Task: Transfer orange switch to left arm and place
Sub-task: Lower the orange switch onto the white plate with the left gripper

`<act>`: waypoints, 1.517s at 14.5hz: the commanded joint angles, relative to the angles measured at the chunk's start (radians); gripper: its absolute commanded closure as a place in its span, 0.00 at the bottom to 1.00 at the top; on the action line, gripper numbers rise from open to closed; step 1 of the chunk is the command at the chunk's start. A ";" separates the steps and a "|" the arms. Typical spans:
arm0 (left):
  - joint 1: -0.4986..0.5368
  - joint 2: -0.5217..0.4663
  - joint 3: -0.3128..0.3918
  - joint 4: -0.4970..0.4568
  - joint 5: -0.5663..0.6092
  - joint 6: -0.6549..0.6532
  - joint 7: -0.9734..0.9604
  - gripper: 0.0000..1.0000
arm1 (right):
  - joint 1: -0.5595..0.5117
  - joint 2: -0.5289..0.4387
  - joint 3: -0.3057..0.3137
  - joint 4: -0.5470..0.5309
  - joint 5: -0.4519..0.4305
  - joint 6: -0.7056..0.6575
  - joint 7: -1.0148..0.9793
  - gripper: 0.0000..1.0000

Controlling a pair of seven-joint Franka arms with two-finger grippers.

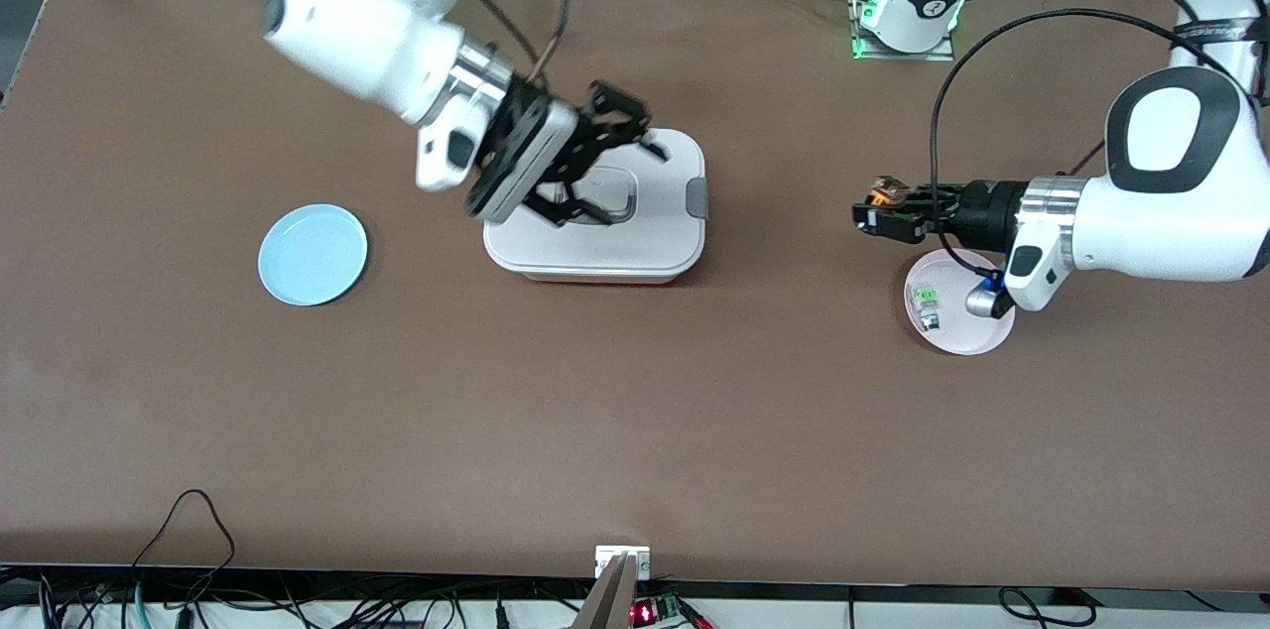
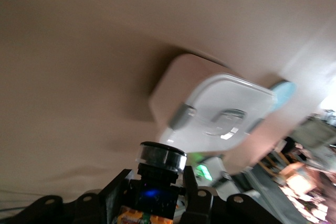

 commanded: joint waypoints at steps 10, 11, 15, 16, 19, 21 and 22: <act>0.052 -0.177 -0.004 -0.302 0.492 0.107 0.151 1.00 | 0.003 -0.051 -0.461 -0.003 -0.501 -0.695 -0.073 0.00; 0.062 -0.148 -0.004 -0.308 0.492 0.138 0.152 1.00 | 0.005 -0.053 -0.479 -0.001 -0.553 -0.709 -0.073 0.00; 0.109 -0.021 -0.003 -0.301 0.651 0.283 0.175 1.00 | 0.005 -0.108 -0.481 -0.020 -0.646 -0.715 0.107 0.00; 0.144 0.026 -0.003 -0.301 0.682 0.334 0.203 1.00 | 0.005 -0.118 -0.481 -0.017 -0.644 -0.715 0.132 0.00; 0.158 0.100 -0.003 -0.293 0.758 0.437 0.214 1.00 | 0.005 -0.154 -0.499 -0.012 -0.640 -0.718 0.169 0.00; 0.160 0.137 -0.001 -0.290 0.766 0.501 0.217 1.00 | 0.005 -0.177 -0.503 -0.012 -0.641 -0.752 0.235 0.00; 0.161 0.165 -0.001 -0.290 0.792 0.546 0.217 1.00 | 0.006 -0.189 -0.498 -0.012 -0.643 -0.761 0.237 0.00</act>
